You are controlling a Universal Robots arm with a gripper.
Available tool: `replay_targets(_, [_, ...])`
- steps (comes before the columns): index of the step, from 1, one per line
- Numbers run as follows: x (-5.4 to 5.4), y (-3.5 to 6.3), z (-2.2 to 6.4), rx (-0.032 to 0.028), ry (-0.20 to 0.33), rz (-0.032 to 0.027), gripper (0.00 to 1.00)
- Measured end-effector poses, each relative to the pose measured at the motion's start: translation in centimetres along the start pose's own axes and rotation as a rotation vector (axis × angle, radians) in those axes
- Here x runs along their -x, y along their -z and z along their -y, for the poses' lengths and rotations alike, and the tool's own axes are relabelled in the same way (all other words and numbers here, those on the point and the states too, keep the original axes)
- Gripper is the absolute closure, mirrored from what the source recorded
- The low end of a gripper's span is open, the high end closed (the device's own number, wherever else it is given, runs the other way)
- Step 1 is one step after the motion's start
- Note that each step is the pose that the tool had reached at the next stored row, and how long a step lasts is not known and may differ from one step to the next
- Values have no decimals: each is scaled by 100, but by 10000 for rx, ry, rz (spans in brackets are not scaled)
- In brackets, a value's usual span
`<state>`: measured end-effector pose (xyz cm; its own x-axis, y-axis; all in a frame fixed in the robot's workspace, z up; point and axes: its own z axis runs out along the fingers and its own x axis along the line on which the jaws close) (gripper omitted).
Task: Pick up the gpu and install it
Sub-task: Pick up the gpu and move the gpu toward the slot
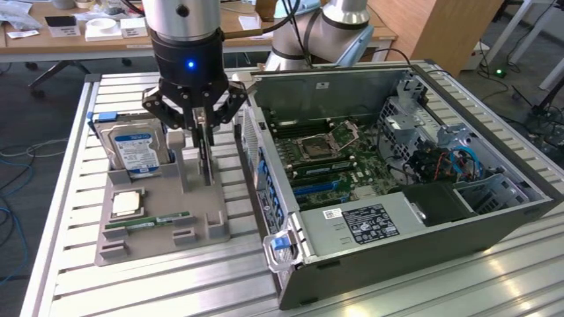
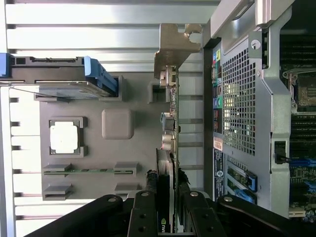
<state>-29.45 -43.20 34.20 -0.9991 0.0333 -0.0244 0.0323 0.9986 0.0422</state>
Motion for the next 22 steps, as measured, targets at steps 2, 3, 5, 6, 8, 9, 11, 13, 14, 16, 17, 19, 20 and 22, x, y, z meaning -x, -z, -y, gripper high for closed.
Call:
replay_targets(2, [0,1,0,-1,0,-2,74])
replay_targets(3, [0,1,0,-1,0,-2,74])
replay_targets(5, [0,8,0,-3,-1,-4,74])
replay_targets(6, [0,22,0,-5,0,-5,74])
replay_targets(8, [1,68,-3,-1,-1,-2,74])
replay_targets(9, [2,97,-4,-2,0,-2,74])
replay_targets(11, [4,156,-6,-1,0,-1,74])
replay_targets(13, [5,216,-9,-1,0,-1,74])
replay_targets(14, [5,241,-10,-1,-1,-1,74])
replay_targets(16, [7,292,-12,-1,0,-1,74])
replay_targets(17, [8,314,-13,-2,0,-2,74])
replay_targets(19, [8,354,-15,-2,0,-2,74])
replay_targets(20, [9,372,-15,-1,0,-1,74])
replay_targets(22, [10,398,-17,-1,0,-1,74])
